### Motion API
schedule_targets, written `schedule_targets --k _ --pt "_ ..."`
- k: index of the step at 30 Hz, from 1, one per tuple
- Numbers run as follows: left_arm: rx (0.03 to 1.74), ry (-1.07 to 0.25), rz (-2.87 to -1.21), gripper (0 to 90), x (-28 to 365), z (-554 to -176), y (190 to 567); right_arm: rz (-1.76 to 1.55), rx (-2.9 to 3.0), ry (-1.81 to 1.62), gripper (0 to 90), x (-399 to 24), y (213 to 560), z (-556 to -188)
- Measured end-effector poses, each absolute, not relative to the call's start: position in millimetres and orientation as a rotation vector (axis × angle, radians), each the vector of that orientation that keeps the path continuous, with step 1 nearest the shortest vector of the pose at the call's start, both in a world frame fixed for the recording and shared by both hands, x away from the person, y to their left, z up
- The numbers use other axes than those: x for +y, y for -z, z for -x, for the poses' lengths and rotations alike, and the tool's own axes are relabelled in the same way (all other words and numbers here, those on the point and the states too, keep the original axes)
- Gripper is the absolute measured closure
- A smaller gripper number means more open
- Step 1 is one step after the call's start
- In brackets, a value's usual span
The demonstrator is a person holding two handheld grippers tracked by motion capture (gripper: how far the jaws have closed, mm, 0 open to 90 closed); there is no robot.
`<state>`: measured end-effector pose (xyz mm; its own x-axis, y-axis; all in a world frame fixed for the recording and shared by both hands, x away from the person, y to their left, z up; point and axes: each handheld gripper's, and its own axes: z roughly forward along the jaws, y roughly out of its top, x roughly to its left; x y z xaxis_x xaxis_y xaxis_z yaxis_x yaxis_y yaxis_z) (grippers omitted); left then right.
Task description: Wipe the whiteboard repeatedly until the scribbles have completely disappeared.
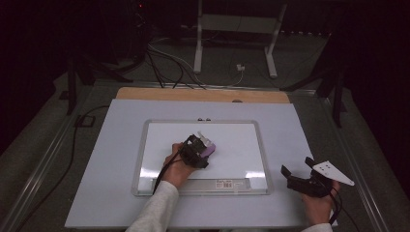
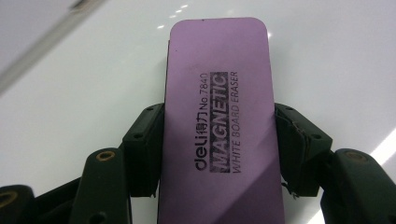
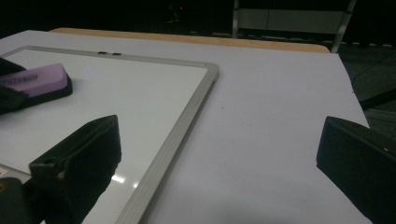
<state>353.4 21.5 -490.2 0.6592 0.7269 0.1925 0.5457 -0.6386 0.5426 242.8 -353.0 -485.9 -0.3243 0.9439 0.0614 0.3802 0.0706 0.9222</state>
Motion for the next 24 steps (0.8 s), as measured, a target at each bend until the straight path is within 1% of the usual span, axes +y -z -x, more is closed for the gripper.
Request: schedule_targets --k 3,6,9,13,16,17,18,22,24 --pt "1.047 -0.536 -2.416 41.4 26 -360 490 -1.318 1.767 -1.239 0.3 -353 486 -243" --pt "1.049 -0.544 -2.422 41.4 24 -358 490 -1.320 1.770 -1.239 0.3 -353 486 -243" --pt "1.013 -0.484 -2.421 41.4 17 -354 490 -1.316 1.774 -1.236 0.3 -352 486 -244" --pt "0.908 -0.399 -2.434 41.4 0 -342 490 -1.314 1.777 -1.237 0.3 -350 486 -244" --pt "0.886 -0.421 -2.444 41.3 -7 -338 490 -1.318 1.774 -1.238 0.3 -351 486 -243" --pt "0.896 -0.401 -2.441 41.3 -5 -340 490 -1.319 1.773 -1.239 0.3 -352 486 -243" --pt "0.915 -0.407 -2.432 41.4 -3 -341 490 -1.318 1.771 -1.239 0.3 -352 486 -243" --pt "1.030 -0.482 -2.397 41.4 13 -351 491 -1.319 1.766 -1.241 0.3 -354 486 -243" --pt "1.092 -0.489 -2.376 41.4 25 -356 491 -1.322 1.766 -1.239 0.3 -354 486 -243"
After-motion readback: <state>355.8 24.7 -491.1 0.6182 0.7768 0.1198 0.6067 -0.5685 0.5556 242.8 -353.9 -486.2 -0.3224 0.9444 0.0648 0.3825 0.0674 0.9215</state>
